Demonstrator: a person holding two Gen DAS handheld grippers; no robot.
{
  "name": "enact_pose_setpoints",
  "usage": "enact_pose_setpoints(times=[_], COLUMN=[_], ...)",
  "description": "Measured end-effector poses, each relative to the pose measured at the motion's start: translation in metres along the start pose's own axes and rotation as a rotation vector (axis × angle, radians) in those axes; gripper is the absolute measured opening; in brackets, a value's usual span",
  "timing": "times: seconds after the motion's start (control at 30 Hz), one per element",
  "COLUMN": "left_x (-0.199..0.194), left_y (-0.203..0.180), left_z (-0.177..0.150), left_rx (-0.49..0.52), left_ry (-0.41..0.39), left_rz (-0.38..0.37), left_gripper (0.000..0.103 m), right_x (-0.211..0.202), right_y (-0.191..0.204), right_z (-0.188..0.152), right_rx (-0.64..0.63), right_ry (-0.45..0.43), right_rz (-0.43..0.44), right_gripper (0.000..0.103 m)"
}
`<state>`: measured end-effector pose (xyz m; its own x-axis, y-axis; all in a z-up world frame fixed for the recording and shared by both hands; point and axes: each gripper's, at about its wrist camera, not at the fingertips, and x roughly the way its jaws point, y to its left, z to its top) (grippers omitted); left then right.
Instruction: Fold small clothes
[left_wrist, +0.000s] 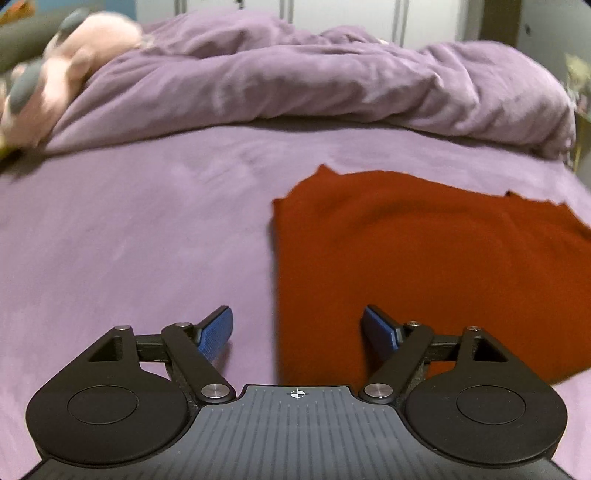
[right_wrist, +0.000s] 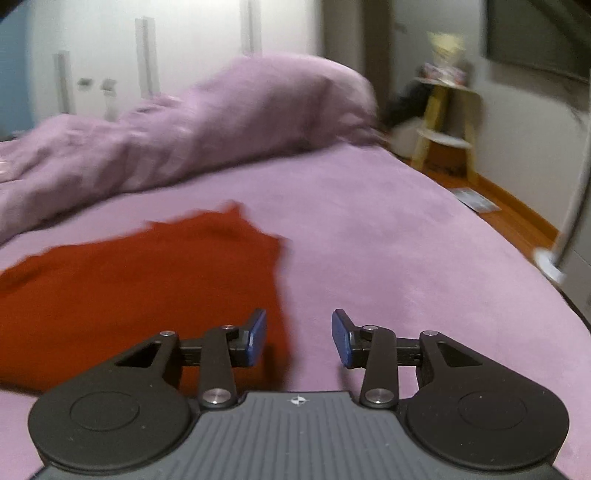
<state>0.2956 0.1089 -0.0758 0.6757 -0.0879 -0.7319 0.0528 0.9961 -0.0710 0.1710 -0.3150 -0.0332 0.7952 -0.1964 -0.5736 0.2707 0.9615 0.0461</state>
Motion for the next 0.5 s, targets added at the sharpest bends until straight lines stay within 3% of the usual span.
enact_pose_setpoints(times=[0.07,0.17,0.27,0.4,0.5], left_x=[-0.003,0.001,0.009,0.028,0.037], left_y=[0.012,0.028,0.037,0.040,0.042], left_z=[-0.003,-0.003,-0.002,0.004,0.010], left_rx=[-0.055,-0.161,-0.253,-0.290,-0.312], left_ry=[0.013,0.064,0.093,0.105,0.099], left_rz=[-0.030,-0.124,-0.218,-0.248,-0.263], left_gripper=[0.083,0.080,0.079,0.079,0.079], right_x=[-0.002,0.006,0.027,0.049,0.049], right_y=[0.027,0.073,0.118,0.163,0.183], right_z=[0.008,0.015,0.007,-0.017,-0.029], right_rx=[-0.018,-0.030,0.055,0.104,0.052], right_ry=[-0.050,-0.074,0.035,0.183,0.163], right_rz=[0.099,0.280,0.504,0.543,0.479], right_gripper=[0.050,0.052,0.052,0.043,0.035])
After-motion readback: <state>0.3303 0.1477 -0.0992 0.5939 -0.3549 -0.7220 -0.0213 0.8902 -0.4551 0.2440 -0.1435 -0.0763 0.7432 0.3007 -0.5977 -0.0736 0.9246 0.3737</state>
